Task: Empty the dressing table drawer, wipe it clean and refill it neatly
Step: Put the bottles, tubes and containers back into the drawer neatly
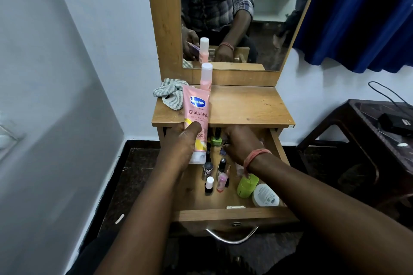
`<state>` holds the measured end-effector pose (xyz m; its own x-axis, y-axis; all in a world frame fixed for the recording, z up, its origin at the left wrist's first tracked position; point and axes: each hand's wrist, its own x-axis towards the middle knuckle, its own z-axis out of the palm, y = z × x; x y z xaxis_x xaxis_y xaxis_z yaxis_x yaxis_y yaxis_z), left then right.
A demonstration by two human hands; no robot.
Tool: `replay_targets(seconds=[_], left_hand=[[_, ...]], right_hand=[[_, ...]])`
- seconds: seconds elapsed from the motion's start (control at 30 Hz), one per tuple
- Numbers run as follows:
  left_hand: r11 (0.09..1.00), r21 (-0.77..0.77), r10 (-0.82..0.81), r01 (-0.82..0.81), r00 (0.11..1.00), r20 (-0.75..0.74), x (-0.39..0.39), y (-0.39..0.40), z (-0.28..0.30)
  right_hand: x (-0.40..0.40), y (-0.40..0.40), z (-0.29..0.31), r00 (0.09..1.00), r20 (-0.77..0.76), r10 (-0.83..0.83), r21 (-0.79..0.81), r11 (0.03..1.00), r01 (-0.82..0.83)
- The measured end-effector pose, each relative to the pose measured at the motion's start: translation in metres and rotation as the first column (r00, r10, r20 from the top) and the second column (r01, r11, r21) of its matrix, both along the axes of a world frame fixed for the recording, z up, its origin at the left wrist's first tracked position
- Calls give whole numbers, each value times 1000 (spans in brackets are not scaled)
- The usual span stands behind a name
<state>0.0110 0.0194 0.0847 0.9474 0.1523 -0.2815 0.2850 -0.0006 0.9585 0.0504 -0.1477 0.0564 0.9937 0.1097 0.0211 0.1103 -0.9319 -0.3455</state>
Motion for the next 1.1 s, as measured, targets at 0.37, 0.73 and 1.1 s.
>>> replay_targets(seconds=[0.37,0.73,1.1], left_hand=[[998,62,-15,13,1000,19,-4,-1,8],[998,56,-8,5,999,45,0,-2,4],[998,63,-13,11,999,38,0,-1,5]], right_hand=[[9,-4,-16,973,-170,-159,214,958,194],[14,-5,-26,959,-218,-183,193,955,226],[18,-20,-12,966,-248,-76,182,975,124]])
